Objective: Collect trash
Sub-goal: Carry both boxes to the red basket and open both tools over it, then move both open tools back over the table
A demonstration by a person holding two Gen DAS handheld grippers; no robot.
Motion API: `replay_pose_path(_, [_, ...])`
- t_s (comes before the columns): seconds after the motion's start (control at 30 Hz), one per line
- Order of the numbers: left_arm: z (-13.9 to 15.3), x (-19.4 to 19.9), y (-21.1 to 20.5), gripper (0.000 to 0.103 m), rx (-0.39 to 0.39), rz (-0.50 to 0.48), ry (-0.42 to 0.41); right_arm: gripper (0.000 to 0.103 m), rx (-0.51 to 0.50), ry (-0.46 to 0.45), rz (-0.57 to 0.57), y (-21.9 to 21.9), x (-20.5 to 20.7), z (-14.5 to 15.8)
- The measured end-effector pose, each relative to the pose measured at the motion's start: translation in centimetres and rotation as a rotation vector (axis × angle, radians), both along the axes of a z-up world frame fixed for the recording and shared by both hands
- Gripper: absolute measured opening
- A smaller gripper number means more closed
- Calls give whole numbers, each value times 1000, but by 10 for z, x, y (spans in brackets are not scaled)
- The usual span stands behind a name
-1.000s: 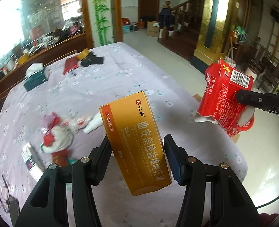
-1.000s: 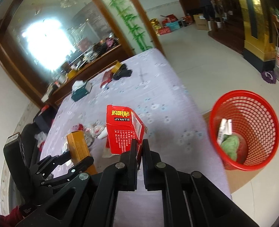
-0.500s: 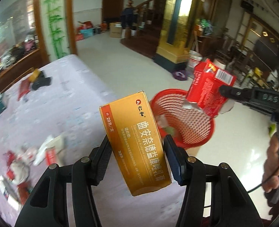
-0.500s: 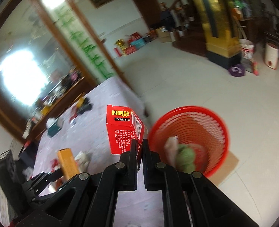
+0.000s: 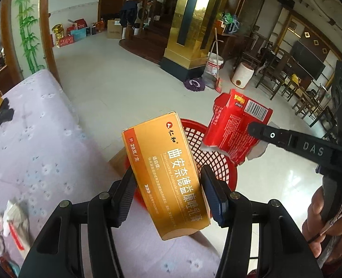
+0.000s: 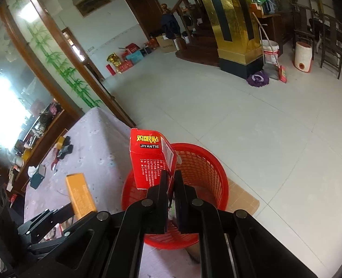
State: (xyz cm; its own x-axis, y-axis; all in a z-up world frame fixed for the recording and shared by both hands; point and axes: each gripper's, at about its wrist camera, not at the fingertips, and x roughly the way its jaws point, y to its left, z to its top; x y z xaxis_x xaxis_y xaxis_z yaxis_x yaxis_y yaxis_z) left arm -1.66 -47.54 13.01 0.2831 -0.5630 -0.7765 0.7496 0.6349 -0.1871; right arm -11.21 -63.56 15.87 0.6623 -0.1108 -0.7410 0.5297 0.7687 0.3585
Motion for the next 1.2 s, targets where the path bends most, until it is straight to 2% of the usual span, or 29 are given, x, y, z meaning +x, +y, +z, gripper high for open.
replay_pose_path(0.1, [0,1,-11,60,20,0,-31,10,13,12,-8,-8,3,-6])
replay_pose_path(0.13, [1,1,-10,62,15,2,-33,22,15,11,-11,-9,3,-7])
replay_pose_path(0.17, [2,2,-9,65,7,6,-32,39,12,5,-17,-11,2,-5])
replay_pose_path(0.23, [5,2,-5,67,-4,14,-27,51,0,-11,-18,-12,0,-2])
replay_pose_path(0.4, [12,1,20,67,-9,54,-54,51,-14,-34,-6,-3,0,9])
replay_pose_path(0.57, [12,-4,63,68,-4,121,-66,53,-13,-42,59,24,10,15])
replay_pose_path(0.67, [12,-8,91,68,10,163,-74,57,1,-34,120,50,21,12])
replay_pose_path(0.9, [8,-11,156,68,43,272,-78,58,10,2,282,118,44,0])
replay_pose_path(1.2, [-5,-7,254,68,52,483,-20,58,9,43,484,201,66,-14])
